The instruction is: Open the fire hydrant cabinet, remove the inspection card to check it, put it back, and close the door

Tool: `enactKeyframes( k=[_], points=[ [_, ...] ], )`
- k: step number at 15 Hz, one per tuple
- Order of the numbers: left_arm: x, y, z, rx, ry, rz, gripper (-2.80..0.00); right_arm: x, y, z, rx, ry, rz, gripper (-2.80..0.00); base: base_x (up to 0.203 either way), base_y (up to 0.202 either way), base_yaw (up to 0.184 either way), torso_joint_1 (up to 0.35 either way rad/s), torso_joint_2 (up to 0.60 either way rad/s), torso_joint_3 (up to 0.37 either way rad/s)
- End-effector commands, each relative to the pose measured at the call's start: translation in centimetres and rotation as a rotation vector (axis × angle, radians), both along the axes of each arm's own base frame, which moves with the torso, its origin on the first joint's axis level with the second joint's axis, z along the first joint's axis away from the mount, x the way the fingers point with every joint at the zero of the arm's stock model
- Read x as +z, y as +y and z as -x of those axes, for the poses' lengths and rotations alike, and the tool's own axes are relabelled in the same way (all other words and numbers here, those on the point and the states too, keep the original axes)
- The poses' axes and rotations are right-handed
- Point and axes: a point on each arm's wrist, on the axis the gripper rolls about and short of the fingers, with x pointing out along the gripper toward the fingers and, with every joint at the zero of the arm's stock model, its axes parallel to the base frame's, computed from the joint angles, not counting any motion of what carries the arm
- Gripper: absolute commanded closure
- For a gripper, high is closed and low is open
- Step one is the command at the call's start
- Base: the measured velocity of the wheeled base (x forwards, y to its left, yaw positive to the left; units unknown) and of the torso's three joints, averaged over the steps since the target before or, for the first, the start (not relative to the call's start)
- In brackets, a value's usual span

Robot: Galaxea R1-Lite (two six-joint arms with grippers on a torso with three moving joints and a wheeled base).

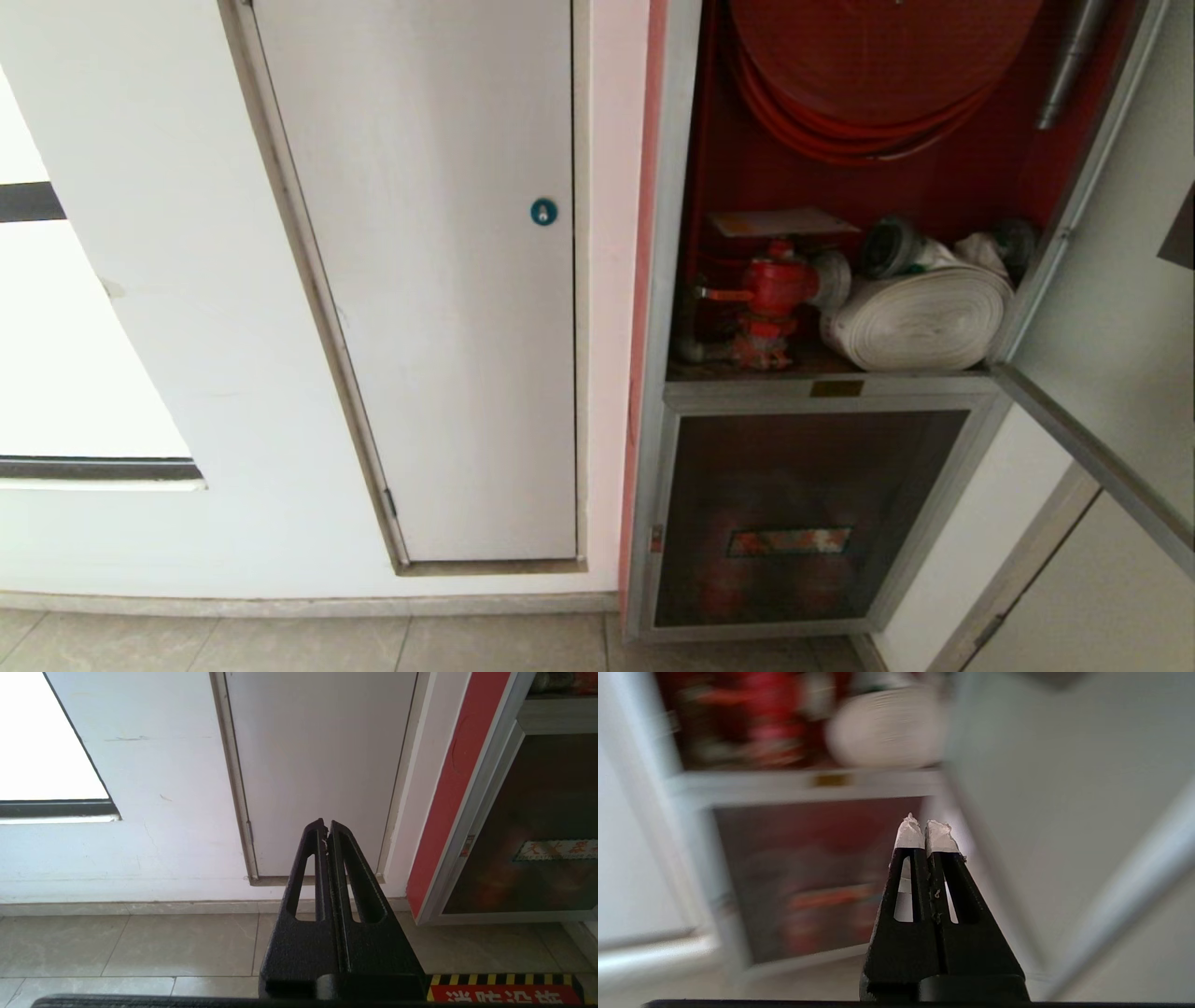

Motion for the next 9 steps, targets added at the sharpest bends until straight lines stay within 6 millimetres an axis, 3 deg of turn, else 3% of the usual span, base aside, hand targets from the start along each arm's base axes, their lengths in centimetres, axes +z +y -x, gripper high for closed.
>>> enactKeyframes(
  k=[1, 9],
  points=[
    [0.0, 0.0, 0.0, 0.0, 0.0, 0.0, 0.0, 1.2, -0.2, -1.3, -0.096, 0.017, -0.001, 0.0, 0.0, 0.0, 0.0, 0.0, 0.0, 0.0],
    [0.0, 0.0, 0.0, 0.0, 0.001, 0.0, 0.0, 5.0, -1.6, -4.6, -0.514, -0.183, -0.032, 0.0, 0.0, 0.0, 0.0, 0.0, 0.0, 0.0]
  ],
)
